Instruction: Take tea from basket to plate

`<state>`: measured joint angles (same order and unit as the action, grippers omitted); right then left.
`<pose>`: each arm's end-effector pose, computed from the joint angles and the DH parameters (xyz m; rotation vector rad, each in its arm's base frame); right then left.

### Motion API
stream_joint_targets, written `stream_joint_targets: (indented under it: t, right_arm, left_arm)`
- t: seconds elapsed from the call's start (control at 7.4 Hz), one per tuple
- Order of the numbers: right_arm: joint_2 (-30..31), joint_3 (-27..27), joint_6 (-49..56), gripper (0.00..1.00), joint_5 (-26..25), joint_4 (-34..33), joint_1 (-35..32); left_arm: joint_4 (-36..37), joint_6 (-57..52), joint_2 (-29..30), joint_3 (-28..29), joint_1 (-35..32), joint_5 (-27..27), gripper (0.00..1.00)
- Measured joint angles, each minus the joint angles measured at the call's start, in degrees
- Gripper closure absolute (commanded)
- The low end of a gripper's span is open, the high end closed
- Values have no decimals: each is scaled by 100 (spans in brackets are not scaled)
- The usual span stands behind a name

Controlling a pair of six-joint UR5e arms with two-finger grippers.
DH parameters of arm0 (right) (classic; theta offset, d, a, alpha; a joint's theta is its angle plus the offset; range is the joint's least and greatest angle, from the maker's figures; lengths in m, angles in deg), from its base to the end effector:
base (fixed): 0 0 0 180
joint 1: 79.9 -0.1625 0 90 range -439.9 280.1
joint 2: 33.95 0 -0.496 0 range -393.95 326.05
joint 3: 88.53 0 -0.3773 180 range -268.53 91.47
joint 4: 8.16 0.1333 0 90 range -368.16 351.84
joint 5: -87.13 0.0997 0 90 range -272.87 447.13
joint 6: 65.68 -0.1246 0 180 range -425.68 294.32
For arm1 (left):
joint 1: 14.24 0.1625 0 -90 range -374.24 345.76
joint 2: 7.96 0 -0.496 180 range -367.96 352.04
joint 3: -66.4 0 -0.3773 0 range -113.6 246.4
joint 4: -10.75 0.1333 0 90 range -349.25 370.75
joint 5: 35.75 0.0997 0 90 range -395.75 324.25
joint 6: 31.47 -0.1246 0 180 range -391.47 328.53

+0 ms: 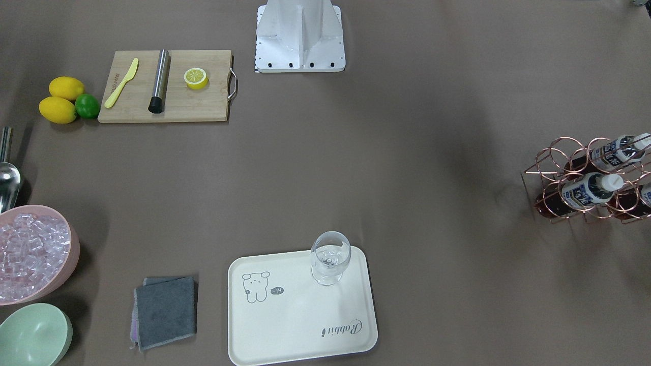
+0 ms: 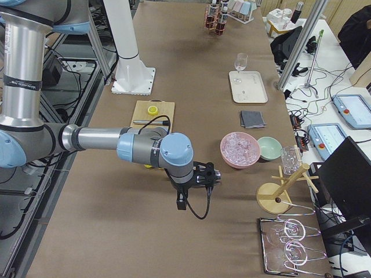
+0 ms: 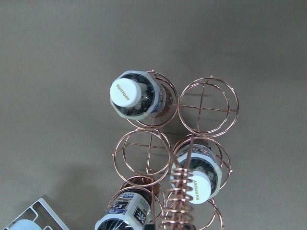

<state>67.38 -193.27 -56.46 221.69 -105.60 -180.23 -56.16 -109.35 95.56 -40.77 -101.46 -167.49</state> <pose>0.1119 -0.3581 0.7220 0.0662 -0.7775 0.0457 -0.0235 -0.5533 0.5312 0.5930 0.5447 1.3866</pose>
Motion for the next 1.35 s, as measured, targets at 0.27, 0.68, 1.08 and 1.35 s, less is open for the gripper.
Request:
stream_joint_targets:
  t: [0.27,0.68,1.08,1.35]
  right_arm:
    - [1,-9,0,0,0,-2,-3]
    - [1,-11,0,0,0,-3,-4]
    - [1,-11,0,0,0,-3,-4]
    - [1,-11,-3,0,0,-3,-4]
  left_arm:
    - [195,399,206,3,-11,-181,100]
    - [347,1092,564,7,57,-604,100]
    - [333,1791,959,-28,476,-630,100]
    - [311,2104,1215,-52,823,-629,100]
